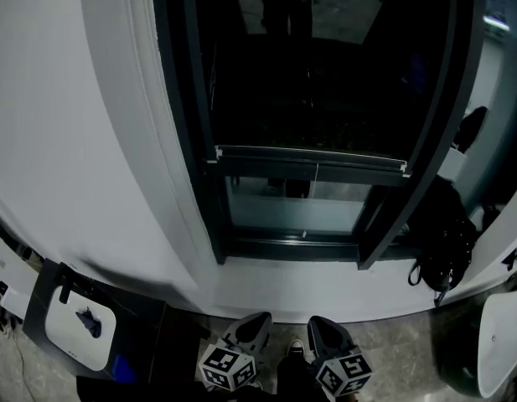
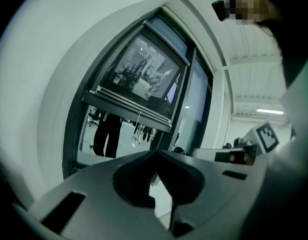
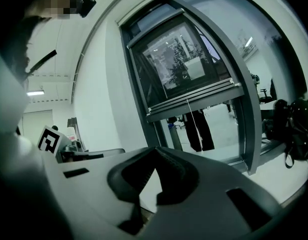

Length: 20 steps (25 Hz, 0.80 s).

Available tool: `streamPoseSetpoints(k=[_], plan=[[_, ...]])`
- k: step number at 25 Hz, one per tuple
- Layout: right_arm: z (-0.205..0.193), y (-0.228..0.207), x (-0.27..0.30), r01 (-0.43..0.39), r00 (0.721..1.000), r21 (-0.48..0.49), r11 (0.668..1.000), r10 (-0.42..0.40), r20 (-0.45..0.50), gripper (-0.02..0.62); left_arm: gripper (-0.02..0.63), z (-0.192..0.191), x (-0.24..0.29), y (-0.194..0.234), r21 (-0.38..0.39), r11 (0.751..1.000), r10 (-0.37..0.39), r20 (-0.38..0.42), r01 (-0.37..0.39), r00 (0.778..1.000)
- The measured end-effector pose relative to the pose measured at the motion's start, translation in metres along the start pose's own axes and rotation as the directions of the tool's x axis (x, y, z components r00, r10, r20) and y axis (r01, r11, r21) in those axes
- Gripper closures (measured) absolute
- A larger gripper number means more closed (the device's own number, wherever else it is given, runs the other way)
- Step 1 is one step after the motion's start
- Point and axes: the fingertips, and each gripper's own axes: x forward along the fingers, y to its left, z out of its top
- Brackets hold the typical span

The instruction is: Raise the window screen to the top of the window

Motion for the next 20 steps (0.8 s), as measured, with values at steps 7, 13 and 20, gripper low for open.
streamPoseSetpoints(k=[7,13,20], plan=[[0.042,-0.062,0.066,-0.078,0.997,-0.034,0.996,0.078,0.009,0.589,0.606,0.034,0.067,0.037,-0.006,0.995,0.102,0.047,-0.102,0.994],[0.091,-0.122,0.107,-0.137,0.99,-0.072,0.988,0.138,0.014,0.589,0.606,0.073,0.14,0.054,0.043,0.986,0.158,0.103,-0.163,0.982],[0.105,-0.18,0.135,-0.208,0.978,-0.021,0.978,0.208,-0.031,0.589,0.606,0.102,0.195,0.083,0.246,0.94,0.226,0.065,-0.235,0.972]])
